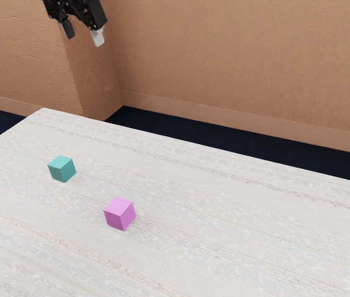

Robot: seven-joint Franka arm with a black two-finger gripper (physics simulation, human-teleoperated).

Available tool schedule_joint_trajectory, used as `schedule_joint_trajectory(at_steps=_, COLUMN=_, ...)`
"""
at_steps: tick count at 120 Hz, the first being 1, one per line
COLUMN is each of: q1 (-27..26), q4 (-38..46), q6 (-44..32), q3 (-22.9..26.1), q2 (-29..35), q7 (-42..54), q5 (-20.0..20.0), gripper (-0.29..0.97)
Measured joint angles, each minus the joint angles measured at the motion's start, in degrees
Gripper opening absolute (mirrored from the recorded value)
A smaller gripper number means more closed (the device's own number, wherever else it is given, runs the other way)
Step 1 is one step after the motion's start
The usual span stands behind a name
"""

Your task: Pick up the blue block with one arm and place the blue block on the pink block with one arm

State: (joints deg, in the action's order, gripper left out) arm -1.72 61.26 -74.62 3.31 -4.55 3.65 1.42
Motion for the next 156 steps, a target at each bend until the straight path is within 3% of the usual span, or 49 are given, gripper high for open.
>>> schedule_joint_trajectory(at_steps=26, q1=2.6, q4=0.5, q6=-0.7, q3=-0.2, q2=-2.8, q7=0.5, q5=5.4, gripper=0.68)
schedule_joint_trajectory(at_steps=40, q1=-2.4, q4=9.9, q6=-2.9, q3=-3.9, q2=-3.2, q7=0.6, q5=7.7, gripper=0.68)
schedule_joint_trajectory(at_steps=54, q1=-2.3, q4=25.8, q6=-10.2, q3=-7.1, q2=-1.6, q7=0.9, q5=7.7, gripper=0.68)
schedule_joint_trajectory(at_steps=81, q1=-2.0, q4=35.8, q6=-22.9, q3=-10.6, q2=-2.1, q7=2.4, q5=2.7, gripper=0.68)
schedule_joint_trajectory(at_steps=104, q1=0.9, q4=34.2, q6=-29.7, q3=-11.5, q2=-6.6, q7=5.7, q5=-1.8, gripper=0.68)
schedule_joint_trajectory(at_steps=156, q1=11.5, q4=27.5, q6=-34.9, q3=-10.9, q2=-14.4, q7=16.7, q5=-2.8, gripper=0.68)
